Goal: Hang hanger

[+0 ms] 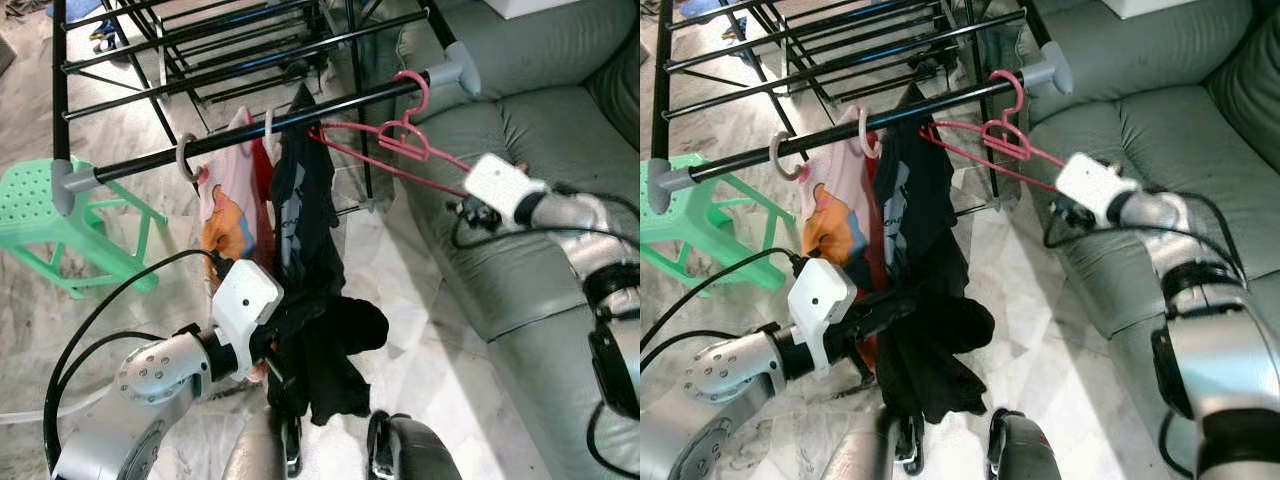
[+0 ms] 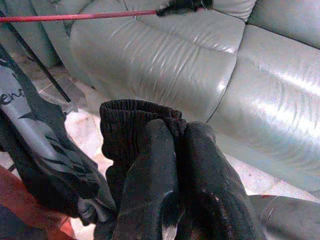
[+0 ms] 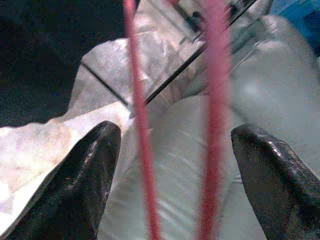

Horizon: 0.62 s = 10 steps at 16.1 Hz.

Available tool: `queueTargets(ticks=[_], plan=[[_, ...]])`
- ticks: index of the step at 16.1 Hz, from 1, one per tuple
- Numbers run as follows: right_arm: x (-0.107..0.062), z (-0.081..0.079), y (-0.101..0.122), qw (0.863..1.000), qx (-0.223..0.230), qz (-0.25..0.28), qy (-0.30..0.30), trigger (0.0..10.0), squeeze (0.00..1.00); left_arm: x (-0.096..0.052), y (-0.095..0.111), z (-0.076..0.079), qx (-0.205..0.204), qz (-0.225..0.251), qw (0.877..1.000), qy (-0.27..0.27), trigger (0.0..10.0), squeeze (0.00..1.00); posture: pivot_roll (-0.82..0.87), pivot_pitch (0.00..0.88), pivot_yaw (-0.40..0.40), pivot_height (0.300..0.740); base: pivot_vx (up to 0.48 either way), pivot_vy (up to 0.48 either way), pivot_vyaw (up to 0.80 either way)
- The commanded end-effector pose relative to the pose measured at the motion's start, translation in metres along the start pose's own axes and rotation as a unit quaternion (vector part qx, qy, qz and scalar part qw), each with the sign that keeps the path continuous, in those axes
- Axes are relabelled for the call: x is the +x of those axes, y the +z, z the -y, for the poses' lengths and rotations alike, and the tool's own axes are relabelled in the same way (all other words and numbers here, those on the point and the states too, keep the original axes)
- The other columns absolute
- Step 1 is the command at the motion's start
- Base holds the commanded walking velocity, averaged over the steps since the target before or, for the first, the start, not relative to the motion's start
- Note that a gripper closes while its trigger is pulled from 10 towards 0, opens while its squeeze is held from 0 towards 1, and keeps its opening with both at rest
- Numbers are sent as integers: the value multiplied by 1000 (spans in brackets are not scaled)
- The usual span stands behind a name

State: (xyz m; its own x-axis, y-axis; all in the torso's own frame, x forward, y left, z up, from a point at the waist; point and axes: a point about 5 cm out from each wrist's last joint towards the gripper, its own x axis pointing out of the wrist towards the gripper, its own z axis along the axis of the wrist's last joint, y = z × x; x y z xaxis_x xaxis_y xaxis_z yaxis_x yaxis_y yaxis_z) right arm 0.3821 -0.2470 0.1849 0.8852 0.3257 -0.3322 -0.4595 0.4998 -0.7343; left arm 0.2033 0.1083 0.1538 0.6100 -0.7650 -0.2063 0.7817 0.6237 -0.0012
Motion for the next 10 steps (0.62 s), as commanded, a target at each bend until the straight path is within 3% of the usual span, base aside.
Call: queueTargets(ticks=[1,5,10], plan=[[1,3,4,1000,10,7,-9,0,0,-1,3,2,5,3,1000,-5,10000,0,168,229,103,740,0,0,0],[0,12,6,999,31,6,-26,0,0,1,1,4,4,3,1000,-7,10000,0,164,221,93,740,0,0,0],[7,12,21,998,57,24,-2,0,0,2,-1,7,5,-1,1000,-15,10000,0,164,212,83,740,0,0,0]])
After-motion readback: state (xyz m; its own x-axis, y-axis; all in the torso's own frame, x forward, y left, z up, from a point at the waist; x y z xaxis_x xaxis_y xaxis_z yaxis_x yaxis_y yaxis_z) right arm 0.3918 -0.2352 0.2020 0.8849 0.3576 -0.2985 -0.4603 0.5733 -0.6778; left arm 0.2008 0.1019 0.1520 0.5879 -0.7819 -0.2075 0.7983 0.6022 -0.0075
